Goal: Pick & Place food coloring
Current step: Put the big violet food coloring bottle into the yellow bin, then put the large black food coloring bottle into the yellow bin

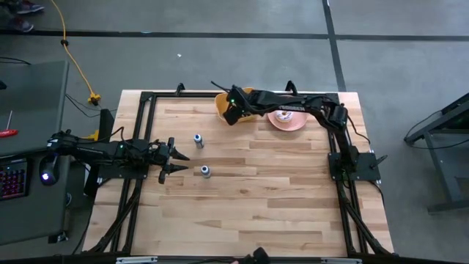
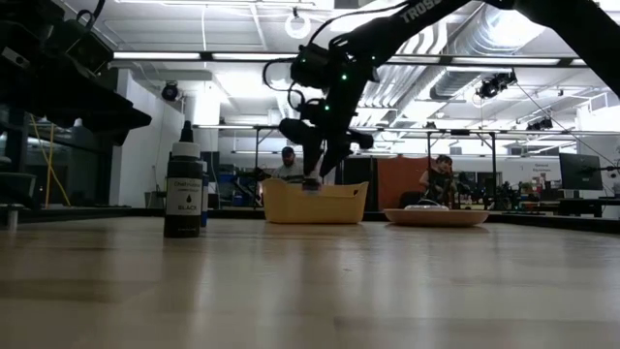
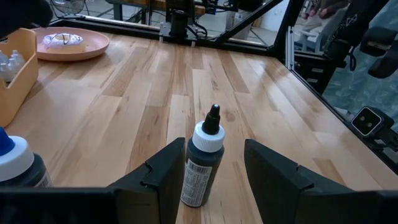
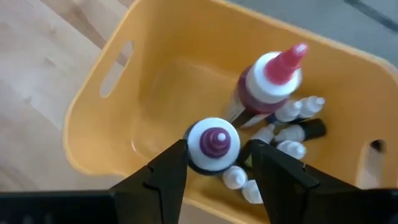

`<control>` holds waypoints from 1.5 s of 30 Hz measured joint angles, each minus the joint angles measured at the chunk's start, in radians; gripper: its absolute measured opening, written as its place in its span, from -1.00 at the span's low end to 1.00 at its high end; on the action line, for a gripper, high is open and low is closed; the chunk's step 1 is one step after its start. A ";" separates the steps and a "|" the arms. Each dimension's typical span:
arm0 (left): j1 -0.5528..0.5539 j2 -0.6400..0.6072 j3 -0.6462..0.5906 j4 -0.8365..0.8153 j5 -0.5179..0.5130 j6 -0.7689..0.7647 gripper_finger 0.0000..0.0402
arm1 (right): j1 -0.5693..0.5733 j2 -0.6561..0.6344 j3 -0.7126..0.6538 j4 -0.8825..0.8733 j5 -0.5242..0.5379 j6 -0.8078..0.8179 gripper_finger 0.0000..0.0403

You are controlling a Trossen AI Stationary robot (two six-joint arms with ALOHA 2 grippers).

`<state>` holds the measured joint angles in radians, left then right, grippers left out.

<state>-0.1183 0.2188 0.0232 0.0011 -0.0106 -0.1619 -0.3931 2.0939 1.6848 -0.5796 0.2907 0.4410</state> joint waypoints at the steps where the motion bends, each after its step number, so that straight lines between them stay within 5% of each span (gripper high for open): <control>1: 0.000 0.000 0.000 0.000 0.000 0.000 -0.19 | 0.000 -0.005 0.000 -0.005 0.005 -0.004 -0.16; 16: 0.000 0.000 0.000 0.000 0.000 0.000 -0.19 | 0.008 -0.126 0.001 0.015 -0.045 -0.099 -0.16; 28: 0.000 0.000 0.000 0.000 0.000 0.000 -0.19 | 0.082 -0.249 0.003 0.218 -0.542 -0.380 -0.15; 34: 0.000 0.000 0.000 0.000 0.000 0.000 -0.19 | 0.094 -0.250 0.033 0.124 -0.707 -0.428 -0.15; 45: 0.000 0.000 0.000 0.000 0.000 0.000 -0.19 | 0.208 -0.249 0.153 -0.223 -0.717 -0.654 -0.15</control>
<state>-0.1183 0.2184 0.0235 0.0012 -0.0105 -0.1619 -0.1851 1.8450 1.8376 -0.8030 -0.4266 -0.2128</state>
